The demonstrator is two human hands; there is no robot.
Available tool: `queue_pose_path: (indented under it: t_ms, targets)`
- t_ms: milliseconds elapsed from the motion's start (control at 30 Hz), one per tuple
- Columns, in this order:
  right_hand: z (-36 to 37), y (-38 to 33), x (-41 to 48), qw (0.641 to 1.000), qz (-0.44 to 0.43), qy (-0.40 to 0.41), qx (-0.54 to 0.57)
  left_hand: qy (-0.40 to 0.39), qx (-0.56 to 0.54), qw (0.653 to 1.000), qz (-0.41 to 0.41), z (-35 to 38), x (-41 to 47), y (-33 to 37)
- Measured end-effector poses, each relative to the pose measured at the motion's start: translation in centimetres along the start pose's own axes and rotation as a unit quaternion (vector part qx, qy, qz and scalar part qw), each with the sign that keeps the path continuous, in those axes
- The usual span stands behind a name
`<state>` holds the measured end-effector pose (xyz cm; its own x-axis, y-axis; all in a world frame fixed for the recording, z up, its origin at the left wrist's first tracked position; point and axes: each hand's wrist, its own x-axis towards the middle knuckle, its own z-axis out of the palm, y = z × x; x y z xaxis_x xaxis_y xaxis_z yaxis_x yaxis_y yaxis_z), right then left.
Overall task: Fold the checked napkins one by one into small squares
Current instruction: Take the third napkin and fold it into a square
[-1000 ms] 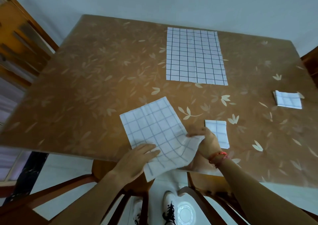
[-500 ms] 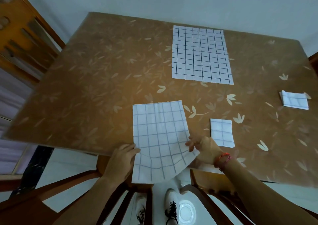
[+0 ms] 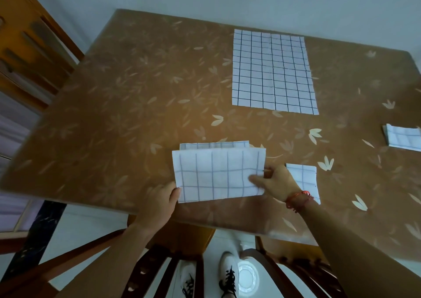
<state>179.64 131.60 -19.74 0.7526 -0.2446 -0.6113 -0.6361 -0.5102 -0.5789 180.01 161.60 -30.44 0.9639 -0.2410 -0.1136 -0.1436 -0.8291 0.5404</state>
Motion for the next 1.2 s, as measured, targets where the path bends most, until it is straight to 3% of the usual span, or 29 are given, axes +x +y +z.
queue_pose_path:
  t_ms: [67,200,500,633,767,900,1033,1100,1200]
  targets:
    - [0.7,1.5,3.2,0.997,-0.07,0.032,-0.03,0.003,0.011,1.0,-0.015,0.1,0.8,0.0]
    - [1.3,1.5,5.4,0.995,-0.098,0.03,-0.004,-0.005,0.01,0.998,-0.059,0.2,1.9,0.3]
    - [2.3,5.4,7.3,0.994,-0.059,0.028,-0.084,-0.037,-0.099,0.988,-0.116,0.5,1.3,0.5]
    - [2.9,6.5,8.4,0.994,-0.027,0.053,-0.092,-0.028,-0.083,0.991,-0.103,0.7,1.4,0.3]
    - [4.5,11.4,11.6,0.989,0.114,-0.01,-0.097,-0.009,-0.069,0.993,-0.098,1.0,1.6,0.3]
    - [4.3,8.8,10.7,0.993,0.053,0.053,-0.096,0.009,-0.06,0.994,-0.086,1.2,1.8,0.2]
    - [5.8,18.2,16.3,0.989,0.103,-0.007,-0.102,0.025,-0.047,0.996,-0.072,1.2,1.8,0.2]
    - [5.3,15.1,13.7,0.987,0.133,-0.021,-0.088,0.04,-0.022,0.997,-0.057,1.3,1.7,0.3]
    - [4.0,6.9,8.3,0.983,-0.042,0.138,-0.114,0.087,0.062,0.993,0.058,1.7,1.4,0.6]
